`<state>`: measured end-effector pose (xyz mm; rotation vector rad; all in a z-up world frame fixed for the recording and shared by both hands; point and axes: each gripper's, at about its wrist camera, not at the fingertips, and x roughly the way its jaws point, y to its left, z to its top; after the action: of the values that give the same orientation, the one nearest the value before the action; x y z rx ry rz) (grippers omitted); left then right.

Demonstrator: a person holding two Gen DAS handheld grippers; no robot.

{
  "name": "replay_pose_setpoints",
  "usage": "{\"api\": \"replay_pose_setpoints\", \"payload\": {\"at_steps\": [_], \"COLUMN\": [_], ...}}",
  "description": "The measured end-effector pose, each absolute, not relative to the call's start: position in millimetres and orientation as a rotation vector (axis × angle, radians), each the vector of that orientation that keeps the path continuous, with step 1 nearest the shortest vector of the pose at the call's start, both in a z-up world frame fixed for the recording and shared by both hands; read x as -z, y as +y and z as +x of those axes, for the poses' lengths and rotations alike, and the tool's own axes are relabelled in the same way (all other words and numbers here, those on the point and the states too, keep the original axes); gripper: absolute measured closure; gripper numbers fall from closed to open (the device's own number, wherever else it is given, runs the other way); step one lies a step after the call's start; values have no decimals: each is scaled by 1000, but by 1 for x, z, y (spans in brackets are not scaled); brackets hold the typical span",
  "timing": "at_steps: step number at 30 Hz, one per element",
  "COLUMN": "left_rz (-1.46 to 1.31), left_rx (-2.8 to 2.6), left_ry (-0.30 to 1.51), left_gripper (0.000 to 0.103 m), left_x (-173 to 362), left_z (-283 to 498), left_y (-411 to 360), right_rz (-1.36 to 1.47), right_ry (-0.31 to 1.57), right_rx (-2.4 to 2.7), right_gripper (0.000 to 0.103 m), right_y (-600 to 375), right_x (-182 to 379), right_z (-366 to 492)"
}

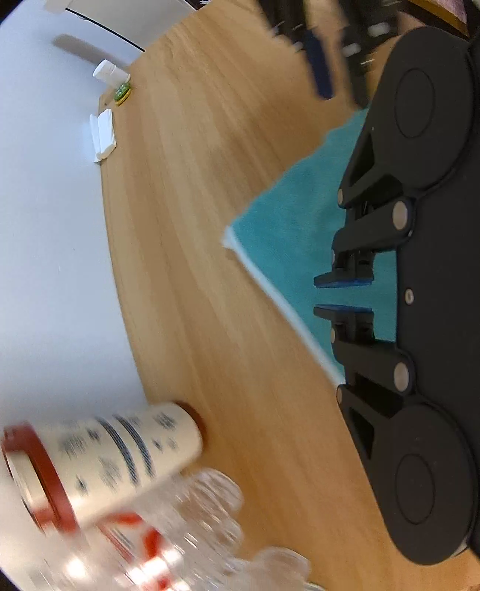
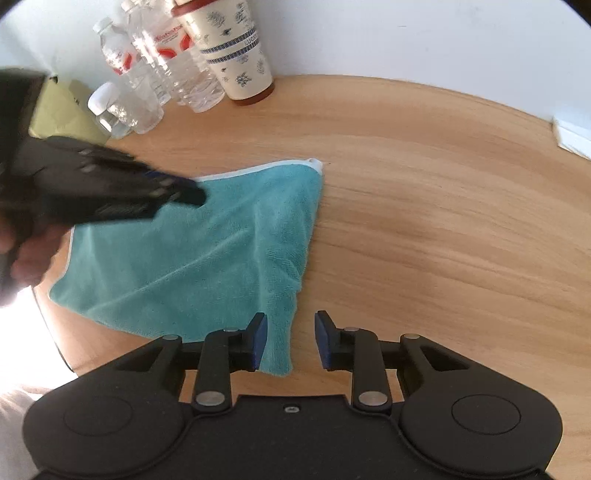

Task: Fold towel

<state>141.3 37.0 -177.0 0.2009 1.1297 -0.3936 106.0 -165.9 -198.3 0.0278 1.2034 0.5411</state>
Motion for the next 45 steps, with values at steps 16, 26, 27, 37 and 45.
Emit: {"api": "replay_pose_setpoints", "payload": {"at_steps": [16,26,27,37,45], "left_rz": [242,161,169,187,205], "left_rx": [249,46,37,42,71], "left_ry": [1147,1112,1108,1118,1059], "left_gripper": [89,89,89,89,91], "left_x": [197,186,187,200,208], "left_z": [98,99,100,104,116], "left_y": [103,171,173,184,180], "right_rz": [-87,-207,-209,-283,-328], "right_ry": [1238,1117,1095,1098,1085], "right_rx": [-497,-438,-456,-474,-373], "right_gripper": [85,61,61,66,55], "right_y": [-150,-148,-144,-101,-114], "right_x": [214,177,173,208,213], "right_z": [92,93,95,132,122]}}
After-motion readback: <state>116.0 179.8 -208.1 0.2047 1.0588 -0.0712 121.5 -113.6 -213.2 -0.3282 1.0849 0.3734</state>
